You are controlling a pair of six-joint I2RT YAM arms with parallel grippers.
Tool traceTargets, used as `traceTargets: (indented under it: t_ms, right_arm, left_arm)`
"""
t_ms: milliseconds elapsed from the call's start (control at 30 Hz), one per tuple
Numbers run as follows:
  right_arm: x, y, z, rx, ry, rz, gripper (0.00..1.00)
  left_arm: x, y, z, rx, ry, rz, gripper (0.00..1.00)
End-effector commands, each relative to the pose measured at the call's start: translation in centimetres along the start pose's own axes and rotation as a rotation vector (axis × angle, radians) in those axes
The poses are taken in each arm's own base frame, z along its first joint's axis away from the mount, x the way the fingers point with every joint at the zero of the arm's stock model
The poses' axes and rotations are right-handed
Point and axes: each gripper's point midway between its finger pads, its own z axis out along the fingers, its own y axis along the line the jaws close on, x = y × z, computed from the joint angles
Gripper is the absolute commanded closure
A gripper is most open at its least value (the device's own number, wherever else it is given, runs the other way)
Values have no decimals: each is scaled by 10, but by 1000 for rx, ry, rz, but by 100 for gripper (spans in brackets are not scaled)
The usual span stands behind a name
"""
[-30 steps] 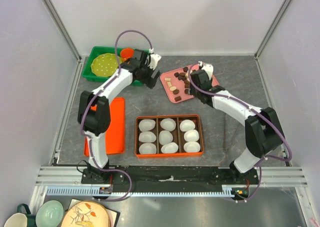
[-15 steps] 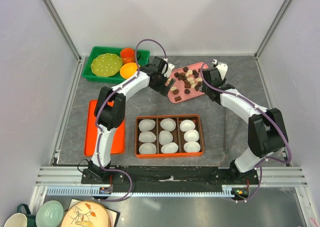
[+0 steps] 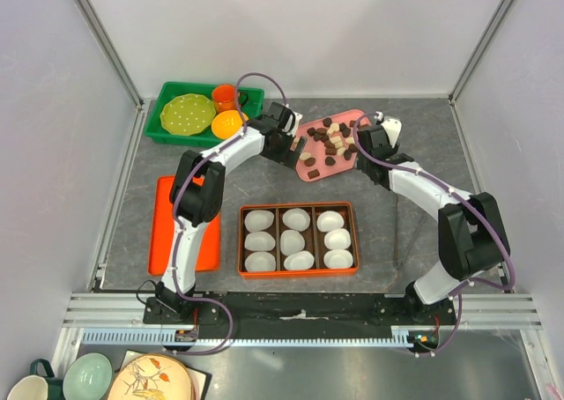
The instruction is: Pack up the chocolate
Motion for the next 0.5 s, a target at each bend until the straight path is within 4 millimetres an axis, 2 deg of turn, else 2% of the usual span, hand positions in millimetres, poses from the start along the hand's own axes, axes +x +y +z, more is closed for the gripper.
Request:
traceTargets:
  t_ms: [0, 200, 467]
  right_arm:
    - [-13, 3, -6, -25, -46, 28, 39]
    - [-7, 5, -4, -44, -34, 27, 39]
    - [0, 7, -2, -55, -17, 18, 40]
  left_arm:
    - [-11, -2, 13, -20, -30, -65, 4]
    - [-11, -6, 18, -9, -25, -86, 4]
    - [-18, -6, -12, 0, -68, -85, 5]
